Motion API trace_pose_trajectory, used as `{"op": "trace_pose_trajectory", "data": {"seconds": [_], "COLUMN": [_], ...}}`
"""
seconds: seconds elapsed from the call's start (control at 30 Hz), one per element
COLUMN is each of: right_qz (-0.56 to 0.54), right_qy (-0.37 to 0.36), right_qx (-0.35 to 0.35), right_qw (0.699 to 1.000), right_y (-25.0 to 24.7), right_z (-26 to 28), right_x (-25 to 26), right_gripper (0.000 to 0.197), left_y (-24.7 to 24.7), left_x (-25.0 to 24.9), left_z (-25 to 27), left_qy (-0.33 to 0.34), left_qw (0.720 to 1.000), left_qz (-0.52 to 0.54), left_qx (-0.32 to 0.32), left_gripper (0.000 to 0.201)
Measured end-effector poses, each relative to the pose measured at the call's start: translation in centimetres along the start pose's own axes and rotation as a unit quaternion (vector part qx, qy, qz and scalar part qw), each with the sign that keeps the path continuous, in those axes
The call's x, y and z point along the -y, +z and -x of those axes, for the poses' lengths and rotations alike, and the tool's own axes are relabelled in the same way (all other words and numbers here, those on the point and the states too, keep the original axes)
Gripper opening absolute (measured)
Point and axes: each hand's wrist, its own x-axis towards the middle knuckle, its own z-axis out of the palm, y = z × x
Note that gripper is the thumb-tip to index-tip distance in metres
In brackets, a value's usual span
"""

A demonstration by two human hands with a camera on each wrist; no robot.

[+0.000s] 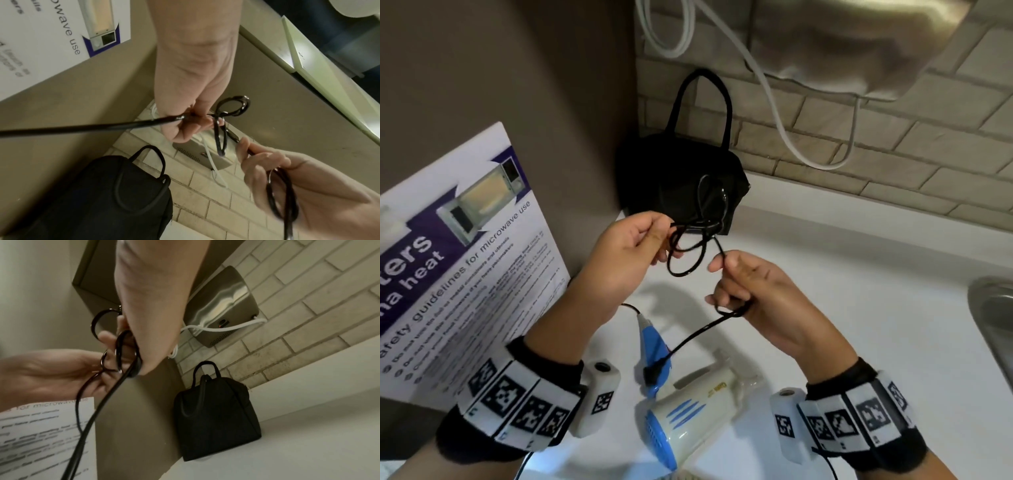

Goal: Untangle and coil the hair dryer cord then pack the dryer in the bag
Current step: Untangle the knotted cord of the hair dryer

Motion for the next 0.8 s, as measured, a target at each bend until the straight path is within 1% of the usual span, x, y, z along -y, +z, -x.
{"op": "trace_pose_trajectory", "data": {"seconds": [0.07,0.17,0.27,0.33,0.4,0.47,0.53,0.6,0.7,0.8], "right_qz": [-0.034,-0.084,-0.07,-0.04,0.0,0.056,0.102,0.131,0.159,0.142], "right_qy": [-0.019,-0.036,-0.042,-0.04,-0.034,-0.024,-0.012,-0.002,0.0,-0.007], "right_qx": [-0.035,-0.069,-0.068,-0.065,-0.081,-0.125,-0.18,-0.224,-0.259,-0.308], "right_qw": [0.999,0.993,0.994,0.996,0.996,0.99,0.978,0.966,0.953,0.941], "right_y": [-0.4,-1.1,-1.7,-2.1,-2.6,-3.5,-4.4,-5.4,-6.7,-8.1], "right_z": [-0.1,0.0,0.7,1.2,1.4,1.3,1.0,0.6,-0.3,-0.8], "right_x": [0.5,1.1,1.8,2.0,2.0,1.7,1.3,0.6,-0.3,-0.7], "right_gripper": [0.024,0.024,0.024,0.022,0.022,0.023,0.024,0.023,0.02,0.018], "left_y": [-0.1,-0.2,-0.4,-0.6,-1.0,-1.4,-2.0,-2.4,-2.4,-3.1], "left_x": [0.6,1.6,2.6,2.9,2.7,2.1,1.3,0.7,-0.2,-0.9], "left_z": [0.2,0.3,0.3,0.3,0.2,0.2,0.4,0.7,1.4,1.8], "left_qy": [-0.001,-0.006,-0.042,-0.071,-0.082,-0.076,-0.057,-0.038,-0.02,-0.014], "left_qw": [1.0,0.996,0.994,0.994,0.994,0.993,0.989,0.987,0.987,0.98], "left_qz": [-0.026,-0.086,-0.101,-0.076,-0.036,0.023,0.081,0.111,0.13,0.172], "left_qx": [-0.002,0.001,-0.018,-0.038,-0.063,-0.09,-0.109,-0.109,-0.093,-0.104], "left_gripper": [0.033,0.028,0.028,0.028,0.028,0.028,0.029,0.029,0.029,0.029]}}
